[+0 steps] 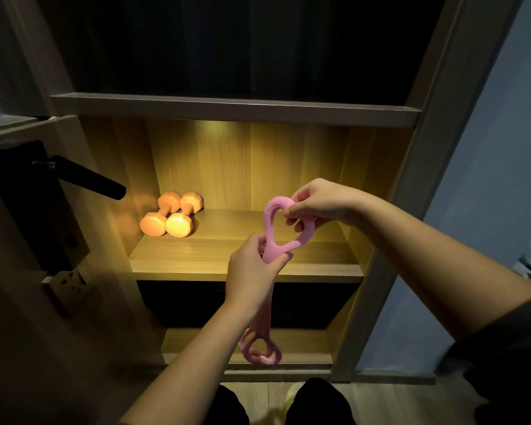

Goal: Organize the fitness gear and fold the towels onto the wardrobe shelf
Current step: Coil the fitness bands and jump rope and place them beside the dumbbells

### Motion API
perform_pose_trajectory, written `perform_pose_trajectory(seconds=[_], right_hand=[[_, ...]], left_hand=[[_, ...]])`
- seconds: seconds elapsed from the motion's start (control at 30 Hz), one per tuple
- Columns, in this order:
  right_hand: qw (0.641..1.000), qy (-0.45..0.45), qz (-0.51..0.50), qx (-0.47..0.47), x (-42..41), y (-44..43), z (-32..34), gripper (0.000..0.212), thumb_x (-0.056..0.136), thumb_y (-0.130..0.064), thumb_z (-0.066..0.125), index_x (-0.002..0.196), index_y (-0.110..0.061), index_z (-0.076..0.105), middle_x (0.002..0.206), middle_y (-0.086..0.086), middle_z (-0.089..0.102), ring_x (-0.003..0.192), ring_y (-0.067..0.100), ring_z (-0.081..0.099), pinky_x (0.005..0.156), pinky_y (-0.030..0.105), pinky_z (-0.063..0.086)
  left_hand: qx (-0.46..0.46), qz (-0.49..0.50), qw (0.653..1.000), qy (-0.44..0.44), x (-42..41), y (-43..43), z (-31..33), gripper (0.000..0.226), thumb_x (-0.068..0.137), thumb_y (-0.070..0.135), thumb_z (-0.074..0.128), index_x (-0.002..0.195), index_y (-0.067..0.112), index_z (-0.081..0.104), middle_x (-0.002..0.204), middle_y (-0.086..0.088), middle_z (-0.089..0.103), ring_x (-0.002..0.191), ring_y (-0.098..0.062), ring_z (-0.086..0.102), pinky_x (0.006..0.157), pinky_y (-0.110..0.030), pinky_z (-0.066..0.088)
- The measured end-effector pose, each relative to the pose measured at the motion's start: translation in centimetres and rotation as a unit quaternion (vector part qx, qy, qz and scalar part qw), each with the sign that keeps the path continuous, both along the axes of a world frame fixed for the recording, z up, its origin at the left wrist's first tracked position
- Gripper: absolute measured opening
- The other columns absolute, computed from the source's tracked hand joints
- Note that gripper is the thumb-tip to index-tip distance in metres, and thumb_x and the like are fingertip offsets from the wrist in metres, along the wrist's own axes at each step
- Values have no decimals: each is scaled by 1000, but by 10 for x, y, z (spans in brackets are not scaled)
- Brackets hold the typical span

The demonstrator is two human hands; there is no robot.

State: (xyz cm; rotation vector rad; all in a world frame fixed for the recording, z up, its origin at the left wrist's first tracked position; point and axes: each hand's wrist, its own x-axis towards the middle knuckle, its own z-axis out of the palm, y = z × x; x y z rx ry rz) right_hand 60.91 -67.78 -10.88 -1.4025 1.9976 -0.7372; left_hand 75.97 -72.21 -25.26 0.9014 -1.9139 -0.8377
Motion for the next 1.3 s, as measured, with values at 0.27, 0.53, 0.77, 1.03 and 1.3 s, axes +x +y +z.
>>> perform_pose_trajectory(seconds=[0.27,0.53,0.77,1.03,1.3], right_hand=[[1000,-6,10,9,5,-3,2,20,93,-17,65,108,-4,65,90,6,70,67,12,66,61,23,56],[998,43,29,38,4,-3,-5,21,97,-19,58,113,-6,61,89,3,63,76,15,60,64,21,52],[998,53,25,14,9,-5,-11,23,97,-21,58,111,-3,63,87,5,59,75,14,54,64,21,47],[999,41,18,-30,4,-3,2,23,98,-19,58,111,-1,63,88,6,59,77,18,58,66,26,52],[992,61,-33,-110,-15,-4,24,17,98,-20,58,106,-6,61,90,5,60,75,18,65,62,24,58]], left_hand=[[13,1,999,-34,-8,-2,-6,35,84,49,68,100,33,41,84,12,55,70,-7,59,56,-26,54],[36,-57,997,-49,-3,-6,-6,38,87,47,67,106,25,42,87,6,56,72,-12,58,60,-31,51],[48,-61,997,-22,-2,-9,-1,37,79,46,75,99,26,52,86,7,61,73,-13,61,63,-31,53],[216,-276,936,26,11,-25,3,25,91,28,68,109,15,59,85,-5,76,78,-21,74,67,-23,56],[217,-267,938,-44,12,-42,-20,21,87,22,74,101,9,65,73,-4,72,67,-16,69,63,-23,55]])
